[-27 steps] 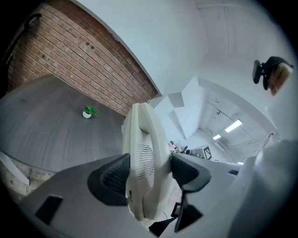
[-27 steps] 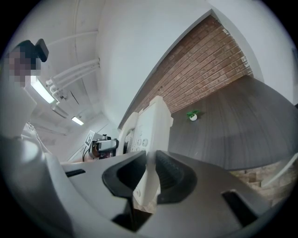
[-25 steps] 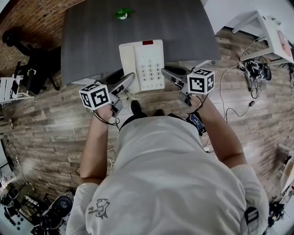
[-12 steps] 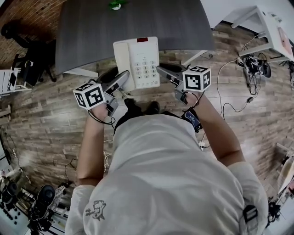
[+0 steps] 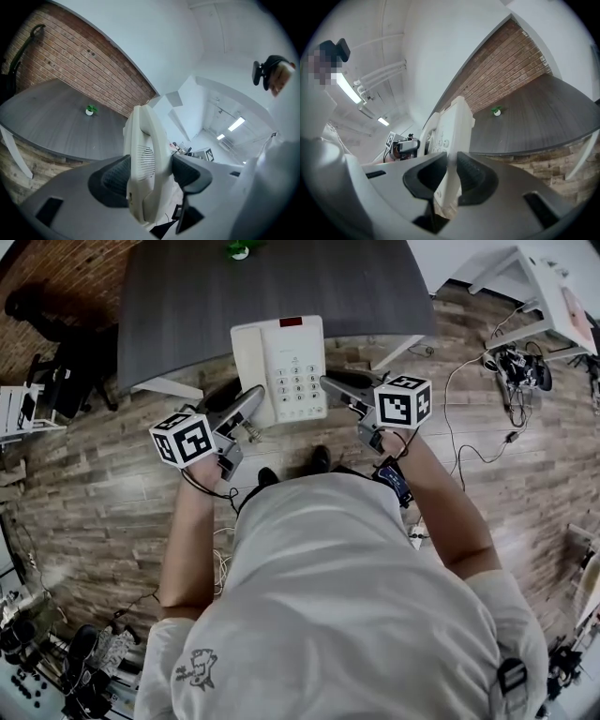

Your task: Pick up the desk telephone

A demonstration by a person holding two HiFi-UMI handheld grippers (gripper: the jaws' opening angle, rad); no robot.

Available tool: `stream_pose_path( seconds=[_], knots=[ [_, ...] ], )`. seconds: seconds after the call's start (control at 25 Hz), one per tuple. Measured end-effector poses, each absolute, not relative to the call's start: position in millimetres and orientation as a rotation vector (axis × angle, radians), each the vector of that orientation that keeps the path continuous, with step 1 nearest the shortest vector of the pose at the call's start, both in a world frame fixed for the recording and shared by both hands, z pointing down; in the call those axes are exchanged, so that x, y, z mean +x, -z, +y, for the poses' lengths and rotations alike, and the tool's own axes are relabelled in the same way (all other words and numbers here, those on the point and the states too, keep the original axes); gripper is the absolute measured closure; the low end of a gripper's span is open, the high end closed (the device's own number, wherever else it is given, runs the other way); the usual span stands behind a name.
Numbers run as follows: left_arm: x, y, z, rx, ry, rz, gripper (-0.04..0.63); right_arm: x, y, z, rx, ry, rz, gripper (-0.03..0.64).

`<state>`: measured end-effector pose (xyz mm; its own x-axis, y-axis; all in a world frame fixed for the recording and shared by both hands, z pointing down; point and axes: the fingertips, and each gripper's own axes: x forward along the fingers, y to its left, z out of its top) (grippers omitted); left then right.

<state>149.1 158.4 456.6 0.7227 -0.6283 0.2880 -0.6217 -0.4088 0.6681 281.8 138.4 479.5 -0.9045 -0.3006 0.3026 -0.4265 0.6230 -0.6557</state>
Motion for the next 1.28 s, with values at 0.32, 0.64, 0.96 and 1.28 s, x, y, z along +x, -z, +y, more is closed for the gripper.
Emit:
stream_pose_path(
  seconds=[0.32,0.64,0.96,1.28],
  knots=[
    [119.2,-437.4,188.2,2.169,0.011,-0.934,0.298,251.7,-462.7,172.2,0.644,-1.123,-2.695,0.541],
    [68.2,-425.5,225.0,2.196,0.004,-0.934,0.299,200.8,-455.8,214.3,0.666,-1.124,-2.703,0.54],
    [27.0,-423.1,251.4,2.196,0.024,-0.916,0.301,160.5,-449.4,240.8,0.69,-1.111,-2.714,0.54],
    [-7.5,-427.2,278.0,2.195,0.05,-0.906,0.301,127.0,-448.9,265.9,0.702,-1.079,-2.714,0.541]
  ],
)
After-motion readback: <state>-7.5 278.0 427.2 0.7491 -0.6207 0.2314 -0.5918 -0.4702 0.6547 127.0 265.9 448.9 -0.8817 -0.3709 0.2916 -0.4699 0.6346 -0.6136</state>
